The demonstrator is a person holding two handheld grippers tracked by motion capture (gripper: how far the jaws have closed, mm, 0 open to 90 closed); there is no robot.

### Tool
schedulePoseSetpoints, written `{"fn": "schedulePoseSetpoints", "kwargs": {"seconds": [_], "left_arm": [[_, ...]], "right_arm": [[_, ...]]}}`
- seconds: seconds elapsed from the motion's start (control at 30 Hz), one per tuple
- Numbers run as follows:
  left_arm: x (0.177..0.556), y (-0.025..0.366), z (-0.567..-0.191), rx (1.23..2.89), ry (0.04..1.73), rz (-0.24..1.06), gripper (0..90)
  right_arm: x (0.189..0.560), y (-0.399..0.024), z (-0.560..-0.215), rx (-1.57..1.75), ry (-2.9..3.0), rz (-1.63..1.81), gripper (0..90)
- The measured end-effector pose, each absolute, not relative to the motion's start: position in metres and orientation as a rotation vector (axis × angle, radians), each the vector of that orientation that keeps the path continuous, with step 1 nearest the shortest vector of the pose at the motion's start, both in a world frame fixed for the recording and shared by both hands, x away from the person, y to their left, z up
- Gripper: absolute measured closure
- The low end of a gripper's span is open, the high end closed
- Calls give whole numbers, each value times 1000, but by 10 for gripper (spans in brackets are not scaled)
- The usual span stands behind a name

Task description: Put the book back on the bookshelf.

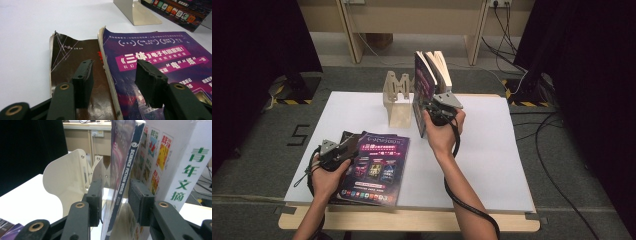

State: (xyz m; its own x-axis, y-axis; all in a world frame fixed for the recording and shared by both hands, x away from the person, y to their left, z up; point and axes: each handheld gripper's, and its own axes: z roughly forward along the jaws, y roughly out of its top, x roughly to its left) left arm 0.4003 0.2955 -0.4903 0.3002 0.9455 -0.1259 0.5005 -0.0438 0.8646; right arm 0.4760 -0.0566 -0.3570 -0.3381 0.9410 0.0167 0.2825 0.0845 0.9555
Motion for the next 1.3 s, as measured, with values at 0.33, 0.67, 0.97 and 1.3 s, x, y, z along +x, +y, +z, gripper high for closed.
{"fn": "schedulePoseSetpoints", "kwargs": {"seconds": [0.33, 0.67, 0.97, 1.3], "left_arm": [[401, 297, -492, 1691, 1345, 602, 475], [402, 295, -493, 1709, 1351, 574, 477], [403, 295, -494, 1723, 1359, 548, 487], [403, 293, -495, 1741, 1364, 519, 496]], "right_arm": [[468, -70, -363, 1224, 1752, 1296, 637], [455, -78, -378, 1244, 1839, 1305, 634], [446, -79, -397, 1290, 1919, 1287, 634], [444, -73, -418, 1333, 2005, 1269, 630]]}}
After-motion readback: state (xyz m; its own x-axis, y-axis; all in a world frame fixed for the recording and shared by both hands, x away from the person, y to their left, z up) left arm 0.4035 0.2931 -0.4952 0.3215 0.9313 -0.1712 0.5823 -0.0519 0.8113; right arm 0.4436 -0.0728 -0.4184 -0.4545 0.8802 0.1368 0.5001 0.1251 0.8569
